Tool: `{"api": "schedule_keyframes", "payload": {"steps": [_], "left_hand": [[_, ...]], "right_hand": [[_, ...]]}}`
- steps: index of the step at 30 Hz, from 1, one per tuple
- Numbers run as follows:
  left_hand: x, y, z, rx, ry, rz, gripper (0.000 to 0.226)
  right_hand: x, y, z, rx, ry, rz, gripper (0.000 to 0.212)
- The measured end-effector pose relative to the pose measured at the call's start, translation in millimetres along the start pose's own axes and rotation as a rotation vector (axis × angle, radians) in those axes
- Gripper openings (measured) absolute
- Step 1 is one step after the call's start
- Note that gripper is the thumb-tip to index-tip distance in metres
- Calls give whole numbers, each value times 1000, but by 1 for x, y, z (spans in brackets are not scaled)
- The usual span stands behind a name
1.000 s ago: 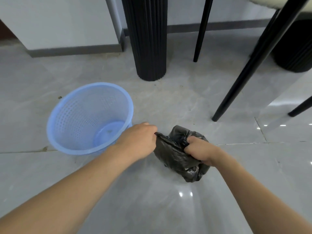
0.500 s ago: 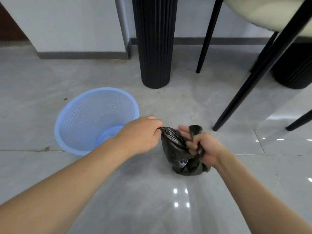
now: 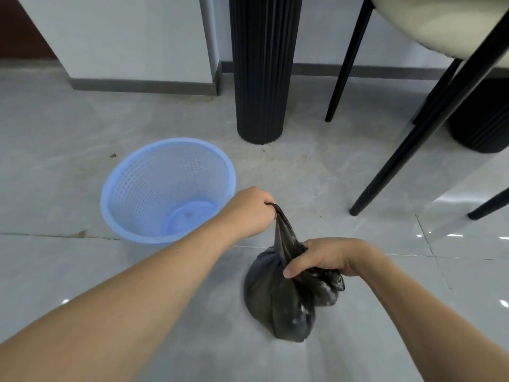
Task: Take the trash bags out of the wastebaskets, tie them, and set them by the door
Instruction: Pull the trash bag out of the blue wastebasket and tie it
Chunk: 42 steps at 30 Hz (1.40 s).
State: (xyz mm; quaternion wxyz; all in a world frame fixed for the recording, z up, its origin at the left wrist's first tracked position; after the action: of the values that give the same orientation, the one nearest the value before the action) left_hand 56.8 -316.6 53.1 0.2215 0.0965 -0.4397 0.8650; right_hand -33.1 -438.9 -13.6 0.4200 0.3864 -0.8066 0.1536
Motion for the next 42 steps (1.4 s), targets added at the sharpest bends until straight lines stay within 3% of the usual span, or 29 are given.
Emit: {"api": "schedule_keyframes", "payload": {"steps": [2,6,9,13,16,21,25,28,33,35,38,41,42], "left_hand": [[1,18,-12,246,-61,-54,19],[11,64,-35,839,-182,-149,20],[19,84,-43,1071,-196,-152,25],[20,98,-54,958,-217,-171,23],[15,99,-54,877,-179,-161,18],[9,99,-48,941,-93,-133,17],[7,101,-62,902,-157,-73,21],[7,103,-74,843,-236,-50,24],[4,111,-80,773,-312,-109,26],[3,114,-83,770,-328,-132,27],[4,113,-84,797,-339,-126,23],[7,101,-81,826,-293,-68,11],[11,99,-80,833,-270,-84,18]], "right_hand": [[2,1,0,66,38,2,29],[5,2,-2,116,38,6,9],[8,8,-2,202,66,-35,21],[11,3,1,467,145,66,21],[11,-2,4,623,212,138,32],[8,3,-1,580,196,108,33],[4,-13,-3,555,54,327,18],[9,-20,-10,747,-83,585,10],[28,0,-13,1055,-482,973,37],[30,7,-11,1109,-622,1011,42],[33,10,-13,1140,-714,1013,33],[35,-1,-14,985,-636,1035,22],[35,-9,-12,878,-581,1036,16]]}}
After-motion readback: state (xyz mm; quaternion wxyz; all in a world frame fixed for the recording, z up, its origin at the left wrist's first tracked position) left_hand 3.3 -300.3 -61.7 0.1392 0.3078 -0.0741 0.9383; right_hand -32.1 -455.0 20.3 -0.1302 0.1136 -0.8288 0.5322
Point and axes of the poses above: each hand's wrist, its own x-axis away from the middle knuckle, its own y-axis out of the palm, z = x × y, the point moved 8 cm from there along -x, towards the middle knuckle, and after that the axes turned 5 degrees about -z, right-handed, at the moved point
